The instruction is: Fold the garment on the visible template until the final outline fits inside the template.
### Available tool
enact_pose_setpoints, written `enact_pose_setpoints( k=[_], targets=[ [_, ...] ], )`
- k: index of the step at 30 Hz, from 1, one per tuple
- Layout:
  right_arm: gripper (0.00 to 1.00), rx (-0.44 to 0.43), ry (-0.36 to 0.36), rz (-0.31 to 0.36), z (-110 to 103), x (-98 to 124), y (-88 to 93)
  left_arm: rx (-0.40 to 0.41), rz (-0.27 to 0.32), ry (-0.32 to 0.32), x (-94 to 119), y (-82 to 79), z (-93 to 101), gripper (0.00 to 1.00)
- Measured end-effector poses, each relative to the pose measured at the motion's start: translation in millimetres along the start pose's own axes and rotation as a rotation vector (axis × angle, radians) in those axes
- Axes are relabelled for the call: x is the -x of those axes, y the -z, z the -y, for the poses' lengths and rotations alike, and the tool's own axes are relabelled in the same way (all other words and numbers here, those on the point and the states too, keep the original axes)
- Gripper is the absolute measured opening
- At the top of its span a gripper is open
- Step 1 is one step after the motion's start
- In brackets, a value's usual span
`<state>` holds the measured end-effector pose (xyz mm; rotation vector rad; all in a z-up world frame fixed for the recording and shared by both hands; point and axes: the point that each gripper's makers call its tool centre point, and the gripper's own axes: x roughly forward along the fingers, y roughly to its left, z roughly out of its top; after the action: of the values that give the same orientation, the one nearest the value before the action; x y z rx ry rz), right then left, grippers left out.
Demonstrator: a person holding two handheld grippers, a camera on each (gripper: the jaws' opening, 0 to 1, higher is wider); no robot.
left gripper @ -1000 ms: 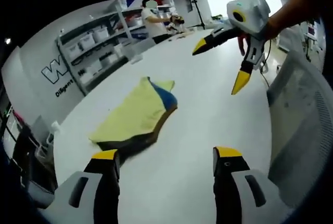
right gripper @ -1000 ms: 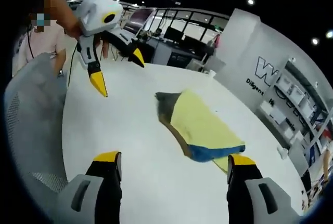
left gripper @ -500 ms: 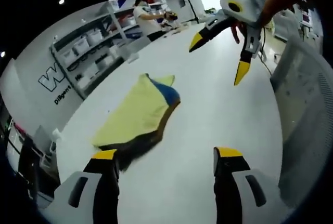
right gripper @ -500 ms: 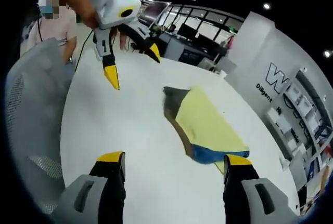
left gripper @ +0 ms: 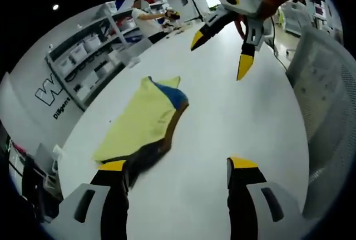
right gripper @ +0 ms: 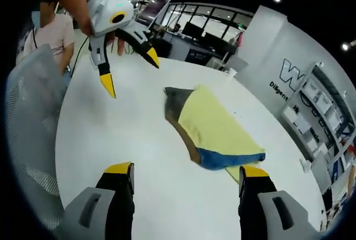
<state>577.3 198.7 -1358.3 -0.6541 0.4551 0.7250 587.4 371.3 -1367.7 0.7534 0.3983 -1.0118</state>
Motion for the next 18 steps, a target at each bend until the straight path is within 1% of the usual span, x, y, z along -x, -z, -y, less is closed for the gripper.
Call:
enact_pose_setpoints(
  k=[6, 9, 12, 18],
  targets=[
    [0.73, -0.002, 0.009, -0.021, 2, -3, 4.4, -0.002, 0.006, 0.032, -13, 2.3, 2.2, 0.7],
    [0.7, 0.004, 0.011, -0.03, 1, -7, 4.8, -0.001, 0.003, 0.039, -20, 4.3, 0.2, 0.7],
    [0.7, 0.014, -0.001, -0.031, -2, -11, 2.7, 0.022, 0.004, 0.04, -24, 3.7, -1.9, 0.69],
    [0.69, 0.032, -0.015, -0.046, -1, -20, 4.7, 0.008, 0.01, 0.051, -32, 2.2, -2.4, 0.68]
  ],
)
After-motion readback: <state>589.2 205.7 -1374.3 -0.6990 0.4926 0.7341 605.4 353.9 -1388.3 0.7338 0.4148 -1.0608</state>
